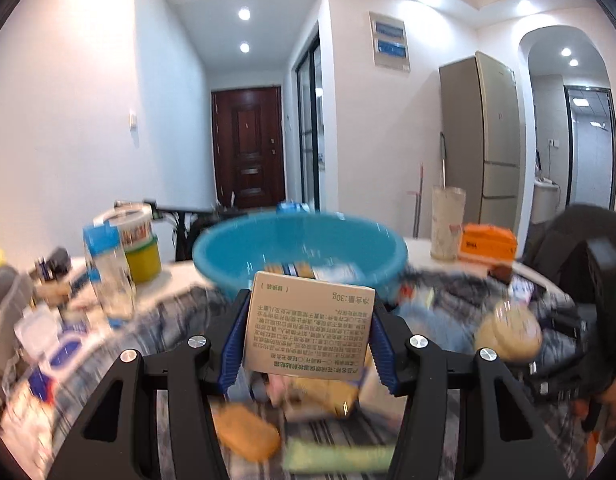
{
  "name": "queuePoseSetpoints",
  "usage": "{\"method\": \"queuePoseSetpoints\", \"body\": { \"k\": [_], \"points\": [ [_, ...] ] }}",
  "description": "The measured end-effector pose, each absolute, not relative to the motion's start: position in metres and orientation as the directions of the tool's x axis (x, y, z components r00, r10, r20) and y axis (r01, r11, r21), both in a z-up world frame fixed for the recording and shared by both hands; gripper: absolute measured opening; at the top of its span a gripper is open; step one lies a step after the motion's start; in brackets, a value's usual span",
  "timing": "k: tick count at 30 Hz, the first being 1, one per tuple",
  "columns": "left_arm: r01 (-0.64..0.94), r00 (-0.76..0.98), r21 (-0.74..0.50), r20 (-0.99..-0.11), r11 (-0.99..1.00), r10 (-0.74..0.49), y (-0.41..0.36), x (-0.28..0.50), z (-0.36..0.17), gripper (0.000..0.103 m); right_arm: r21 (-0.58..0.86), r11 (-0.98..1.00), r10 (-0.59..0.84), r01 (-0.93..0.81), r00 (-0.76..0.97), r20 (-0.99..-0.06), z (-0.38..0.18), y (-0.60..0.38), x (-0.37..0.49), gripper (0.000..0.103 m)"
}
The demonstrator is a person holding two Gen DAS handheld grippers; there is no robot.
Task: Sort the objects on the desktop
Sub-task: 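Raise the white box toward the basin with the left gripper while the right grasps and lifts the tin, then hold the white box above the basin with the left gripper while the right carries the tin over it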
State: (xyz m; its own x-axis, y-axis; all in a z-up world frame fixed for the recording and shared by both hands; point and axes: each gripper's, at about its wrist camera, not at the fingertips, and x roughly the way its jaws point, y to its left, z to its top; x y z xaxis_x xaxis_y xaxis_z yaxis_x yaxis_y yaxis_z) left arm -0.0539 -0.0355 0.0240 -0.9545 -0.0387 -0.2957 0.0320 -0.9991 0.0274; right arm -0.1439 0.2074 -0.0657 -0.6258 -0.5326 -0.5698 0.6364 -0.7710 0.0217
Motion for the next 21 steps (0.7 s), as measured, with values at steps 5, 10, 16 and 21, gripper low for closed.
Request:
{"method": "queuePoseSetpoints", "body": {
  "k": [5,10,16,21],
  "points": [
    [0.023,-0.975,-0.013,-0.224,-1.0,-0.019,-0.044,-0.075,0.068,0.057,0.019,-0.779,-0.528,0.627,-0.64,-0.558,-0.064,0.21,-0.142,0.074],
    [0.009,-0.98,0.011,-0.198,-1.0,-0.011,-0.042,-0.112,0.097,0.057,0.018,-0.781,-0.526,0.624,-0.643,-0.557,-0.064,0.21,-0.142,0.074],
    [0.038,-0.968,0.055,-0.247,-0.998,-0.051,-0.049,-0.166,0.096,0.057,0.023,-0.787,-0.527,0.616,-0.653,-0.544,-0.063,0.214,-0.141,0.074],
    [0.035,-0.947,-0.004,-0.318,-0.999,-0.032,-0.069,-0.192,0.072,0.057,0.04,-0.787,-0.539,0.616,-0.655,-0.529,-0.061,0.216,-0.142,0.074]
  ]
}}
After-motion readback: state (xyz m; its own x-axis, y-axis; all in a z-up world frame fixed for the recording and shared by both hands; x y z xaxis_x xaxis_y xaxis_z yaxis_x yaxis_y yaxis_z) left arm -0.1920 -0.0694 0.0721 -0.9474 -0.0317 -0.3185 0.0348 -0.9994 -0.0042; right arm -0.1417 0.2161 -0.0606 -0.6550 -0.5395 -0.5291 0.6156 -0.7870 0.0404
